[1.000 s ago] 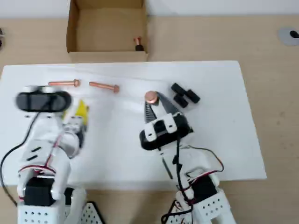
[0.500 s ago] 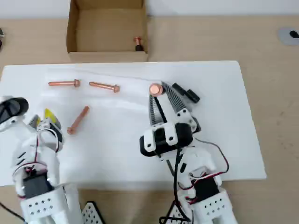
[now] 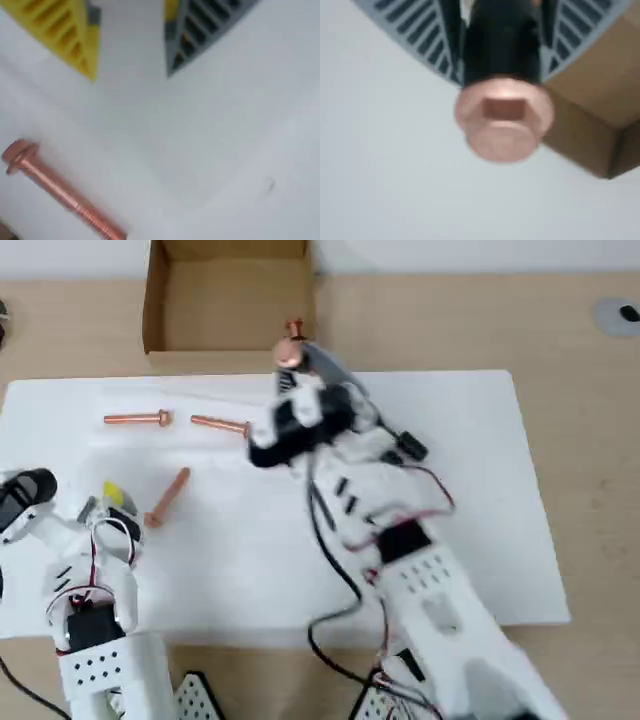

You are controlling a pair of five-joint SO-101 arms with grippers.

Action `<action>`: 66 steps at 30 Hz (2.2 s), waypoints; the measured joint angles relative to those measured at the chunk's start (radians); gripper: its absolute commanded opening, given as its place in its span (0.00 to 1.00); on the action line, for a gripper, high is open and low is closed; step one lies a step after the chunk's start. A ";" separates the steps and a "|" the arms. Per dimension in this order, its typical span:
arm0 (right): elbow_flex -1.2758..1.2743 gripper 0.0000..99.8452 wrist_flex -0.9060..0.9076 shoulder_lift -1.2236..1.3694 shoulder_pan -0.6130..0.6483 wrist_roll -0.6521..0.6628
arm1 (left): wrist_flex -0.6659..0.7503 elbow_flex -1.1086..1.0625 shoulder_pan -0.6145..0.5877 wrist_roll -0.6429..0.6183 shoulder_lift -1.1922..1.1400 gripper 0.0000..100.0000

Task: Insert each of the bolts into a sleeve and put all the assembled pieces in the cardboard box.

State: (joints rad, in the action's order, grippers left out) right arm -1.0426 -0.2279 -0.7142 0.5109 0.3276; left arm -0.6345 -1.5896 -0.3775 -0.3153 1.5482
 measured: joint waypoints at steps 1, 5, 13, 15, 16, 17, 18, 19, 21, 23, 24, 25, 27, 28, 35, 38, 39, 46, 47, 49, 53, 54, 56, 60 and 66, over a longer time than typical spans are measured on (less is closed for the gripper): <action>0.034 0.01 -0.021 0.061 0.005 0.017 | 0.000 -0.005 0.000 -0.011 0.000 0.10; 0.189 0.01 -0.166 0.333 0.006 0.089 | 0.000 -0.006 0.000 -0.032 0.000 0.10; 0.578 0.01 -0.279 0.838 0.006 0.198 | 0.000 -0.049 0.000 -0.032 0.000 0.10; 0.677 0.01 -0.279 0.950 0.006 0.227 | 0.000 -0.048 0.000 -0.032 0.000 0.10; 0.727 0.01 -0.279 0.999 0.006 0.239 | 0.003 -0.049 0.000 -0.032 0.000 0.10; 0.773 0.01 -0.279 1.049 0.006 0.252 | 0.012 -0.049 0.000 -0.032 0.000 0.10; 0.819 0.01 -0.279 1.096 0.006 0.259 | 0.028 -0.052 0.000 -0.032 0.002 0.10; 0.865 0.01 -0.279 1.138 0.006 0.270 | 0.037 -0.057 -0.002 -0.032 0.000 0.10; 0.947 0.01 -0.261 1.218 0.006 0.276 | 0.041 -0.061 -0.002 -0.028 0.000 0.10; 1.031 0.01 -0.218 1.287 0.006 0.276 | 0.043 -0.063 -0.002 0.012 0.000 0.10; 1.071 0.01 -0.199 1.318 0.006 0.276 | 0.043 -0.063 -0.002 0.043 0.000 0.10; 1.106 0.01 -0.186 1.349 0.006 0.281 | 0.048 -0.068 -0.002 0.075 0.000 0.10; 1.183 0.01 -0.178 1.413 0.006 0.310 | 0.051 -0.080 -0.002 0.150 0.000 0.10; 1.218 0.01 -0.175 1.445 0.006 0.331 | 0.051 -0.080 -0.002 0.195 0.000 0.11; 1.499 0.01 -0.169 1.676 -0.003 0.417 | 0.051 -0.089 -0.002 0.321 0.000 0.11; 1.616 0.01 -0.169 1.738 -0.032 0.416 | 0.051 -0.089 -0.002 0.325 0.000 0.11; 1.646 0.01 -0.169 1.751 -0.044 0.402 | 0.051 -0.089 -0.002 0.325 0.000 0.11; 1.806 0.01 0.015 1.765 -0.107 0.235 | 0.051 -0.089 -0.002 0.325 0.000 0.11; 1.827 0.01 0.052 1.765 -0.109 0.199 | 0.051 -0.089 -0.002 0.325 0.000 0.11; 1.875 0.01 0.127 1.765 -0.109 0.124 | 0.051 -0.089 -0.002 0.325 0.000 0.11; 1.998 0.01 0.301 1.766 -0.107 -0.031 | 0.051 -0.097 -0.002 0.325 0.000 0.11; 2.031 0.01 0.342 1.766 -0.107 -0.071 | 0.051 -0.097 0.003 0.325 0.000 0.11; 2.094 0.01 0.423 1.766 -0.107 -0.135 | 0.051 -0.097 0.008 0.325 0.000 0.11; 2.165 0.01 0.551 1.765 -0.110 -0.232 | 0.051 -0.097 0.011 0.325 0.000 0.11; 2.157 0.01 0.591 1.768 -0.140 -0.269 | 0.051 -0.097 0.012 0.325 0.000 0.11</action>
State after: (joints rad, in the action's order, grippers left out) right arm 1.1147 0.3629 1.0533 0.3713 0.0591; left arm -0.5838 -1.6863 -0.3652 0.0100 1.5482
